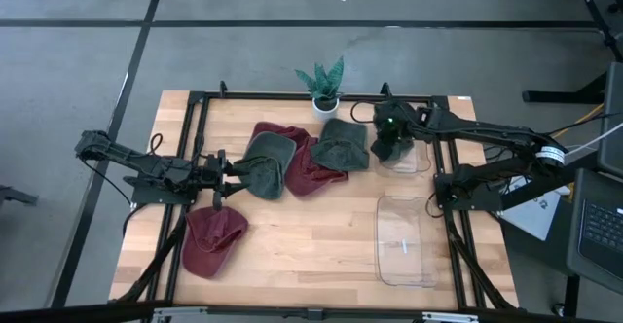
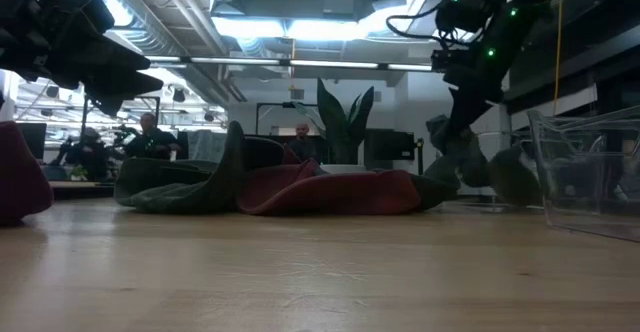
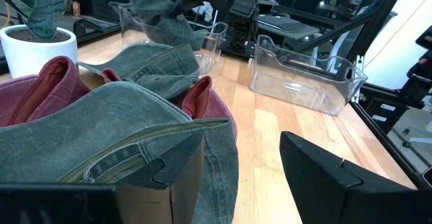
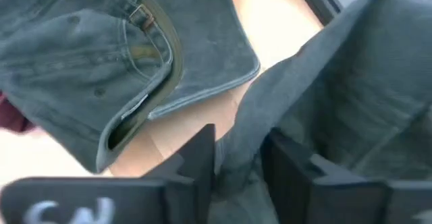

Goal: Pick & Place hat
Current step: Put the middle black cap into the top transparent bin, then put the right black cap into the top transparent bin

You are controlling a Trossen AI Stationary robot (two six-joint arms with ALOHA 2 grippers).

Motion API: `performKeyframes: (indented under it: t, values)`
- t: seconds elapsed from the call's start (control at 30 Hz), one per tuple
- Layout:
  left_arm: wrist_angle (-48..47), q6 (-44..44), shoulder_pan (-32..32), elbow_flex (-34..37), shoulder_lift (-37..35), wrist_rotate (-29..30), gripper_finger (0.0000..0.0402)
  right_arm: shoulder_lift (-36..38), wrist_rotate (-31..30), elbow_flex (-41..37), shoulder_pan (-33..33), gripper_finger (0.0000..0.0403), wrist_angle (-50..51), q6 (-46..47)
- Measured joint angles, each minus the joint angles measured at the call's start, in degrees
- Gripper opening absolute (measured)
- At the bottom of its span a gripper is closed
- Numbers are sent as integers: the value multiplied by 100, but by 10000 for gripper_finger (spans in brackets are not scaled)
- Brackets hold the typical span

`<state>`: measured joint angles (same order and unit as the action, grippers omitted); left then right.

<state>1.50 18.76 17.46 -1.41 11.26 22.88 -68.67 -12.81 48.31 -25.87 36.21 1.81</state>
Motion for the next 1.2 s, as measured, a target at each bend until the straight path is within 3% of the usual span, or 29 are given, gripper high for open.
performKeyframes:
  t: [0.3, 0.57, 0.87, 1.2]
  values:
    - [0, 0, 1, 0, 0, -1, 191, 492, 143, 673, 0, 225, 1171, -1443]
    - [0, 0, 1, 0, 1, -1, 191, 1040, 343, 958, 121, 244, 2241, -2804]
    - [0, 0, 1, 0, 1, -1, 191, 1423, 1091, 958, 560, 234, 1979, -1786]
    - [0, 0, 1, 0, 1, -1, 191, 1976, 1107, 958, 1357, 232, 1884, -552]
